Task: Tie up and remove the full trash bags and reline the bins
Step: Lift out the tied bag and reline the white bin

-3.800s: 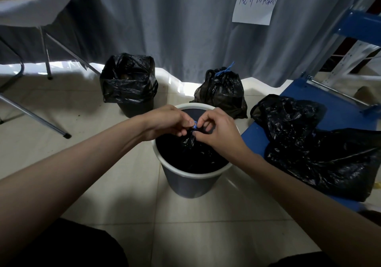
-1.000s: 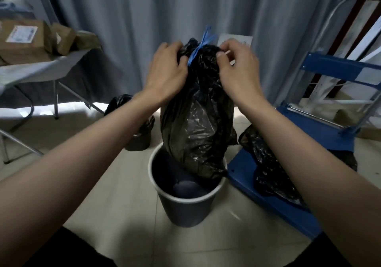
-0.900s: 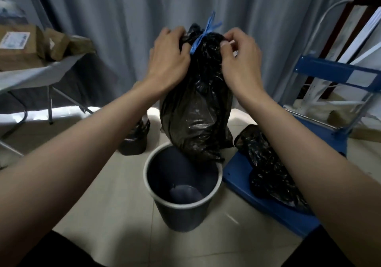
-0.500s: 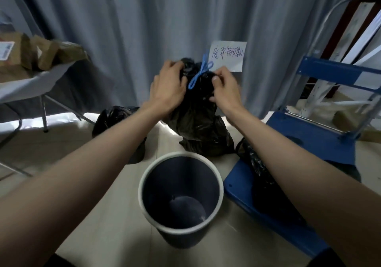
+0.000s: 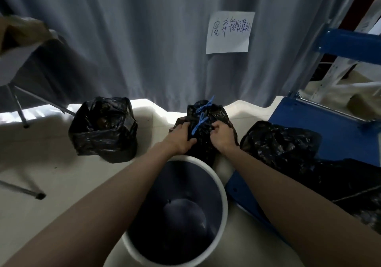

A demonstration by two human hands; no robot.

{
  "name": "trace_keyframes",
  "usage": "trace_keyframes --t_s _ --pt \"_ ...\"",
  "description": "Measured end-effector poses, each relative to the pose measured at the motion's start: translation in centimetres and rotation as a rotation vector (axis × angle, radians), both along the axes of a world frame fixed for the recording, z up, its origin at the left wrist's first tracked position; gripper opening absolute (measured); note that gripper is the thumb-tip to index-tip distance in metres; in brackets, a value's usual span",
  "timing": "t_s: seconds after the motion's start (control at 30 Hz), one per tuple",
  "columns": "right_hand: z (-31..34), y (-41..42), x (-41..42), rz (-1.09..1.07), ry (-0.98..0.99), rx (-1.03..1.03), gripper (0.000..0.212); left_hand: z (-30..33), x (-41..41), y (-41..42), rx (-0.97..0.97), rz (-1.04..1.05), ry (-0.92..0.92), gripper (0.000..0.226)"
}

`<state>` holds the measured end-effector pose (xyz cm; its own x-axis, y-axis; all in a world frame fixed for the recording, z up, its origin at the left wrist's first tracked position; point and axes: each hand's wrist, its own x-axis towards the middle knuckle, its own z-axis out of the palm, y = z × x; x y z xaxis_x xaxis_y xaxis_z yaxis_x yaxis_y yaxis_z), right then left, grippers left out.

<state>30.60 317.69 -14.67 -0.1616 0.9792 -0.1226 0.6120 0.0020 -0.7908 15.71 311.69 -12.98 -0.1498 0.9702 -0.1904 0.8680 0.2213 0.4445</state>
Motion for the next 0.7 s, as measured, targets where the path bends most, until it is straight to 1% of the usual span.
trace_keyframes --t_s 0.03,0.07,0.1,0.17,0.23,0.3,0.43,0.53,0.6,0.7 --pt "-0.4 0.2 0.3 0.032 -0.028 -0.002 0.032 -0.6 0.3 0.5 -0.065 -0.014 -0.008 0.080" --pt "-0.5 0.2 0.7 0.065 -0.054 -0.002 0.043 -1.0 0.6 1.0 -0.098 -0.024 0.005 0.087" --pt "-0.6 0.3 0.9 0.090 -0.076 0.002 0.051 -1.3 0.9 1.3 -0.097 -0.022 0.031 0.089" --pt "-0.4 0.3 1.4 0.108 -0.119 0.000 0.058 -1.3 1.3 1.5 -0.010 0.017 0.095 0.087" --pt "0.2 0.1 2.0 0.107 -0.147 -0.010 0.056 -0.6 1.3 1.2 0.084 0.060 0.138 0.081" --pt "1.1 -0.1 3.0 0.141 -0.167 -0.025 0.049 0.2 1.3 0.6 0.118 0.070 0.160 0.075" --pt "2.5 -1.0 6.2 0.212 -0.202 -0.017 0.034 2.1 2.5 -0.2 0.137 0.062 0.185 0.058" --pt "3.0 -2.0 9.9 0.219 -0.237 -0.013 0.017 3.0 5.4 -0.5 0.136 0.045 0.188 0.045" --pt "3.0 -2.6 13.2 0.208 -0.271 -0.030 0.009 3.5 8.1 -0.5 0.125 0.002 0.192 0.041" --pt "2.5 -3.5 18.5 0.126 -0.317 -0.050 0.013 3.7 12.7 -0.3 0.073 -0.116 0.194 0.038"
